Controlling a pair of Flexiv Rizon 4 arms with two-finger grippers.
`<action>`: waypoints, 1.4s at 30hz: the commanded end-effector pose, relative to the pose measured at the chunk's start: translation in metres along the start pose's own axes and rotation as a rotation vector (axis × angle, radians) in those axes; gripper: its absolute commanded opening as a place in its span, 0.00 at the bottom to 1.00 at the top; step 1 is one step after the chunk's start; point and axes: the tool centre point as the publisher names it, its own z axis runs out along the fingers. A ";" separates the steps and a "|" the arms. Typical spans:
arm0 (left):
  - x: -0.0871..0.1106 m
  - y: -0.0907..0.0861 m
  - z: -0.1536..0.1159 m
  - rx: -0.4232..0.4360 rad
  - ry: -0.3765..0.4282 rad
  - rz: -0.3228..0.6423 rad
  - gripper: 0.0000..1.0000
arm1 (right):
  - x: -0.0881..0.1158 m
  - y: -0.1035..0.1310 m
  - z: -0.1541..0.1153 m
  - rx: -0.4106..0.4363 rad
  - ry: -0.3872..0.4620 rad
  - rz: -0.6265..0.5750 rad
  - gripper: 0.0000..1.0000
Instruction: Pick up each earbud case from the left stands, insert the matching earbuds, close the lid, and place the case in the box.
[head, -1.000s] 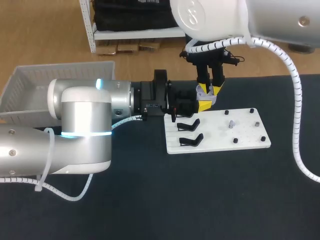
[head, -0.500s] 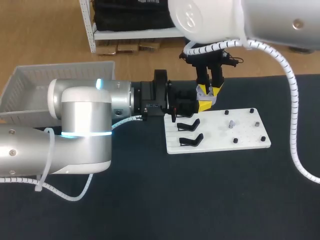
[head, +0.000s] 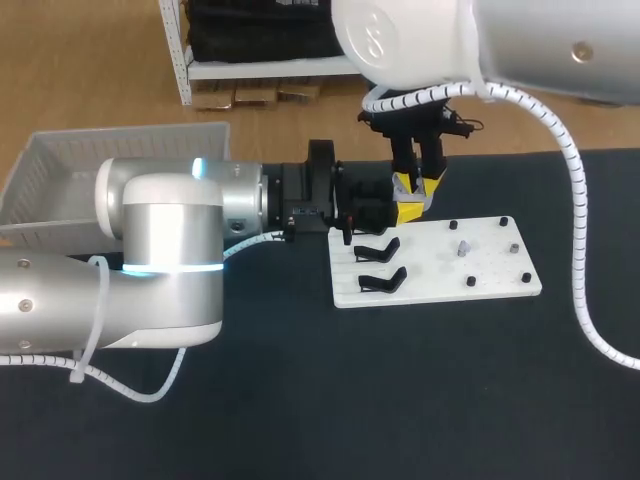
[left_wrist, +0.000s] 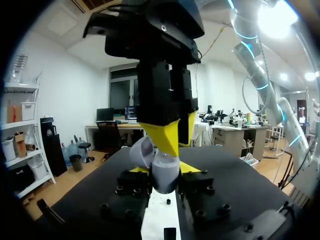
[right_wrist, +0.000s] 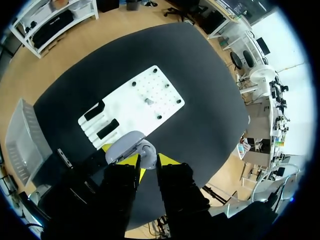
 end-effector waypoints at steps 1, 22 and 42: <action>0.001 -0.002 0.000 -0.010 -0.011 0.006 0.00 | 0.000 -0.002 -0.001 0.000 0.001 0.005 0.44; 0.001 -0.002 0.000 -0.010 -0.011 0.006 0.00 | 0.034 -0.077 -0.034 -0.352 -0.172 -0.362 1.00; 0.001 -0.002 0.000 -0.010 -0.011 0.006 0.00 | 0.038 -0.107 -0.029 -0.386 -0.255 -0.371 1.00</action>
